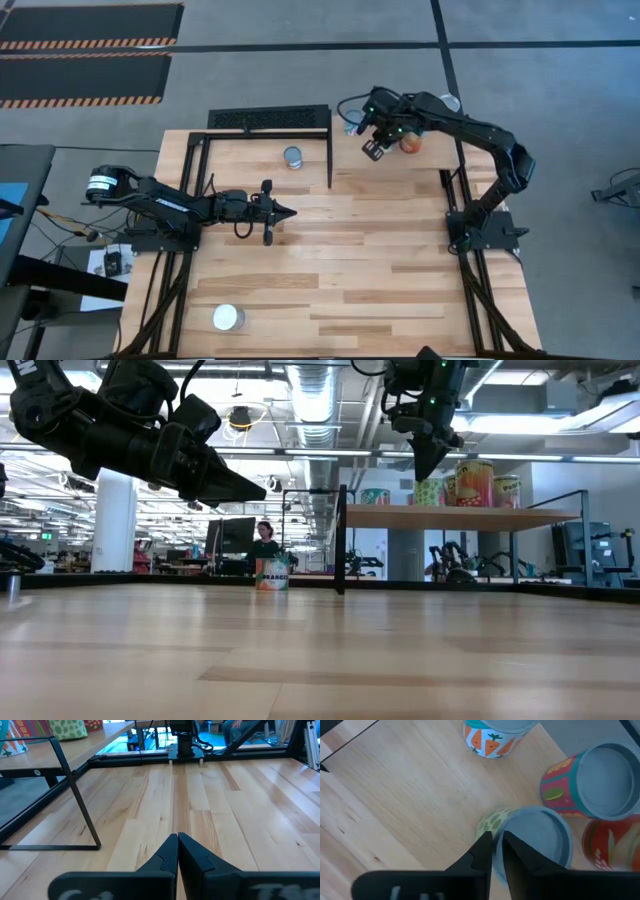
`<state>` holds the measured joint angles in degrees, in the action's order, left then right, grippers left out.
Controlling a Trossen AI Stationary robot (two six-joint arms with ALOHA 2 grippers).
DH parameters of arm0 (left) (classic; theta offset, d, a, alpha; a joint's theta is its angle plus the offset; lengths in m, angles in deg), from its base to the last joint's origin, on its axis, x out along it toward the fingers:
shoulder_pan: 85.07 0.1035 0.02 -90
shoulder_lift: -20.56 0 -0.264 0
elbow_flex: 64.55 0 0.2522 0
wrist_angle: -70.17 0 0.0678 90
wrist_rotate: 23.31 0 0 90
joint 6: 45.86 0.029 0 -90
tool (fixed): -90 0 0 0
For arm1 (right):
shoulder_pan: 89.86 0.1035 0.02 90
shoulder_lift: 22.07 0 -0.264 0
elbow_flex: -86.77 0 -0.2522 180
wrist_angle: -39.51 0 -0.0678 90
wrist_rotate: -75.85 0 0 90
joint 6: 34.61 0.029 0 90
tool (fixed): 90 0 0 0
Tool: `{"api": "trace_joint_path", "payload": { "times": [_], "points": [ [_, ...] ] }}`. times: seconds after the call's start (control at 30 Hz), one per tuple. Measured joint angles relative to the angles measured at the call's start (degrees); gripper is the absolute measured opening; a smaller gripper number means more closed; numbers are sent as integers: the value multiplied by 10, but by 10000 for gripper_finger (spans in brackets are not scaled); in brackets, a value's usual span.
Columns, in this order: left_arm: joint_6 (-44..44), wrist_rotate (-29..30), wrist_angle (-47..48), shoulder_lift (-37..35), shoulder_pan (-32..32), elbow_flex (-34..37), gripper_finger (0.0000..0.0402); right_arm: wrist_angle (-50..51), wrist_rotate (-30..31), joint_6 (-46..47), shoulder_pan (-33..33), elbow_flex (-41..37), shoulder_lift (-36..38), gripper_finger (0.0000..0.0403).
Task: Pick and place cans onto a shelf
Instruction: Put the canned green peas on the shelf, then put the canned peaches on the shelf
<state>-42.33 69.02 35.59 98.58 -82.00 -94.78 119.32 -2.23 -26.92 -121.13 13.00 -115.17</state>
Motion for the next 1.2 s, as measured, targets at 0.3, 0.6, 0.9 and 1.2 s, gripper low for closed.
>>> {"api": "trace_joint_path", "payload": {
  "times": [0.3, 0.6, 0.9, 1.2],
  "points": [
    [-3, 0, 0, 0, 0, 0, 2, -3, 3, -20, 4, 0, 2, 88],
    [-3, 0, 0, 0, 0, 0, 2, -5, 59, -43, 45, 0, 77, 58],
    [-3, 0, -1, 0, 0, 0, 2, -194, 30, -82, 126, -148, 218, 15],
    [-18, -11, -16, 0, 0, 0, 2, -426, -28, -79, 232, -376, 318, 6]
  ]
}}
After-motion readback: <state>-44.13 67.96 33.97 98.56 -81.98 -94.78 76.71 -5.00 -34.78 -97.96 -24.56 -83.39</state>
